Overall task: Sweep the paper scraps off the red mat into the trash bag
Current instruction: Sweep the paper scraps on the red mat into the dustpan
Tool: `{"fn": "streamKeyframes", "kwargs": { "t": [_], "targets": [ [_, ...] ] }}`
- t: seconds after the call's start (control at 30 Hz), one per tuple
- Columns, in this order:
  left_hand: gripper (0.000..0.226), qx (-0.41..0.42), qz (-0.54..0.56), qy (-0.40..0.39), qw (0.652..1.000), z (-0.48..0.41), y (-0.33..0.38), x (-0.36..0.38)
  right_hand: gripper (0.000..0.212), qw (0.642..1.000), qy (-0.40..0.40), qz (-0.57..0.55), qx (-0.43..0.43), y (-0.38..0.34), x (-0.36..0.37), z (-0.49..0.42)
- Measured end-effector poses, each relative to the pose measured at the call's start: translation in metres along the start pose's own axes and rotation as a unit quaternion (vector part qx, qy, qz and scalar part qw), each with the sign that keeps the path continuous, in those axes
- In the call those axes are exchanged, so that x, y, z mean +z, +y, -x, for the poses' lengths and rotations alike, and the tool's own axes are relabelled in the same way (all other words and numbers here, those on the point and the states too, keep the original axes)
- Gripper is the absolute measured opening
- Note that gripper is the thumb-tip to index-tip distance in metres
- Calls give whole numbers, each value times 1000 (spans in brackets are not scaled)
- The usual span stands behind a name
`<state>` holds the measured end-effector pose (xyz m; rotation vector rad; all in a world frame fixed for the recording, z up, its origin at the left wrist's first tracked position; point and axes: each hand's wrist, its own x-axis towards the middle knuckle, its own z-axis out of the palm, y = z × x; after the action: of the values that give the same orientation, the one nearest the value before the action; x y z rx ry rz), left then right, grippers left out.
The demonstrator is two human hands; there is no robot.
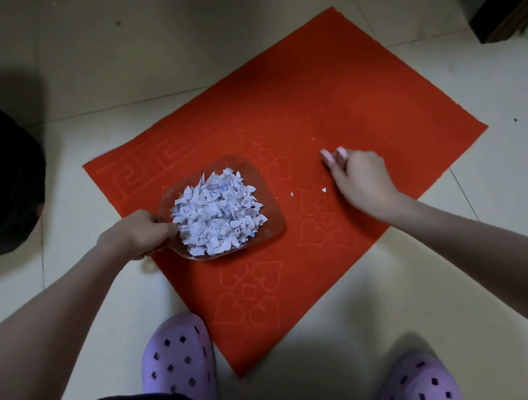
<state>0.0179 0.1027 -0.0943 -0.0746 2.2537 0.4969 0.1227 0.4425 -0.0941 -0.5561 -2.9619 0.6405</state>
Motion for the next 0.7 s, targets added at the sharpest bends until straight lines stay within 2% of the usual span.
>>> {"fn": "streamKeyframes", "kwargs": {
  "t": [0.1,0.17,0.23,0.27,0.4,0.47,0.6,0.7],
  "targets": [
    [36,2,-5,4,1000,0,0,-1,44,999,-31,-31,-23,-22,8,6],
    [35,2,-13,2,1000,1,-1,-3,52,995,-45,-91,-7,-30,8,7],
    [33,4,-28,0,1000,4,-1,-8,63,987,-18,-159,-1,-30,4,5],
    [33,5,-37,1,999,5,-1,-10,61,985,4,-174,-1,-26,1,3],
    [35,6,-52,6,999,8,-1,-15,43,992,44,-121,0,-8,-12,-3],
    [36,5,-53,9,999,8,0,-14,42,996,43,-72,22,0,-9,-5],
    [39,1,-54,14,998,6,1,-13,49,997,2,-77,20,-8,11,1],
    [37,5,-45,6,999,4,2,-10,36,992,-36,-115,-28,-37,18,14]
  ]
}}
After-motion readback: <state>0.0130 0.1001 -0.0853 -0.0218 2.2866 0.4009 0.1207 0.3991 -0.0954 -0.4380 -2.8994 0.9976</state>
